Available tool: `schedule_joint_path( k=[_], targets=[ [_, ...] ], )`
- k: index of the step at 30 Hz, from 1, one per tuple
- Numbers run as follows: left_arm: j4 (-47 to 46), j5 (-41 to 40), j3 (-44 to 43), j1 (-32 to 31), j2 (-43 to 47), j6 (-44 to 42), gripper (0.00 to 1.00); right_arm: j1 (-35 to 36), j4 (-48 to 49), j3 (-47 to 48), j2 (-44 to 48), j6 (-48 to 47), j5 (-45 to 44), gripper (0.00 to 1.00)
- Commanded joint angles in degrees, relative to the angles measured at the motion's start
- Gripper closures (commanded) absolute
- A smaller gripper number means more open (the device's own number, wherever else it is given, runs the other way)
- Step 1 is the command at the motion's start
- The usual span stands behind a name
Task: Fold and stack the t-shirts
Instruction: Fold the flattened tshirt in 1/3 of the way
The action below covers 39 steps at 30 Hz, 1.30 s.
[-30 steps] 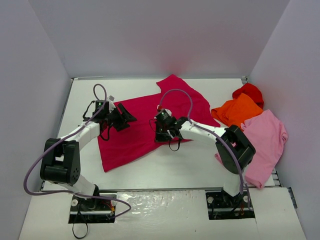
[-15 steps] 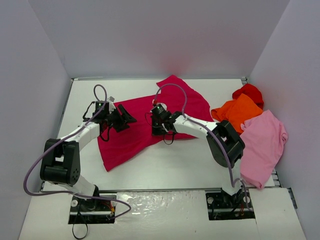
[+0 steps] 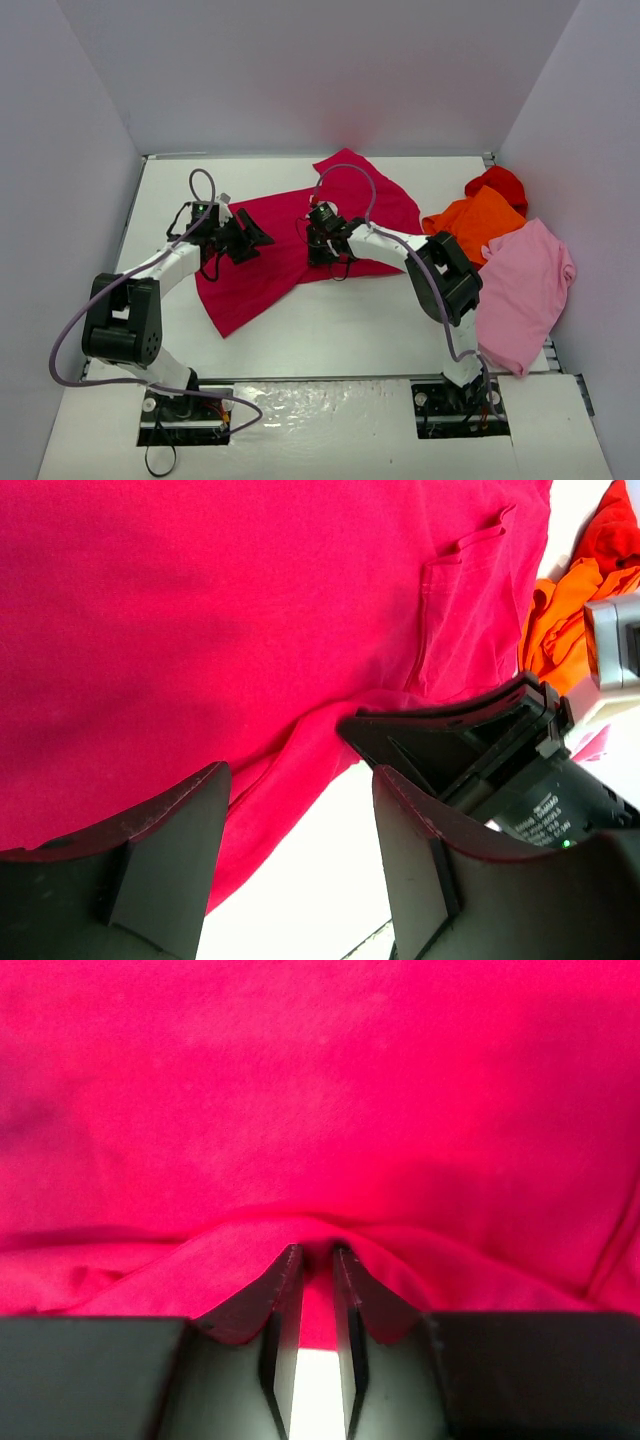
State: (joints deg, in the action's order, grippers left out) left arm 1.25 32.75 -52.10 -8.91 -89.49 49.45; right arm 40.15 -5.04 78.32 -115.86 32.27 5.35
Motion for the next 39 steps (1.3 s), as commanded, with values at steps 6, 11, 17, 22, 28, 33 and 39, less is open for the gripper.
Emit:
schedule_joint_path(
  k=[6,11,17,22,28,33,39],
  targets=[
    [1.12,0.44,-2.40,-0.06,3.51,-1.55,0.45,-0.25,7.33,1.00,3.84,-1.41,2.38,0.37],
    [4.64,-4.33,-2.27,0.23,10.71,-2.85,0.45,2.17,11.70,-1.27,7.66,0.67,11.14,0.35],
    [9.77,-7.38,-3.18,1.25,15.94,-3.96,0.45,6.61,24.64,-8.93,8.43,9.11,23.30,0.35],
    [13.87,-8.77,-3.56,2.94,21.33,-3.41,0.45,12.79,27.11,-9.97,7.93,11.22,24.63,0.35],
    [19.80,-9.16,-5.16,4.26,24.45,-4.78,0.45,16.07,31.36,-11.98,8.00,14.32,24.97,0.36],
    [23.70,-8.98,-5.91,6.03,27.07,-5.99,0.44,17.53,33.84,-13.42,7.18,15.92,25.48,0.36],
    [28.78,-4.49,-7.72,8.56,25.88,-6.96,0.44,19.76,36.28,-12.81,3.58,17.19,25.41,0.37]
  ],
)
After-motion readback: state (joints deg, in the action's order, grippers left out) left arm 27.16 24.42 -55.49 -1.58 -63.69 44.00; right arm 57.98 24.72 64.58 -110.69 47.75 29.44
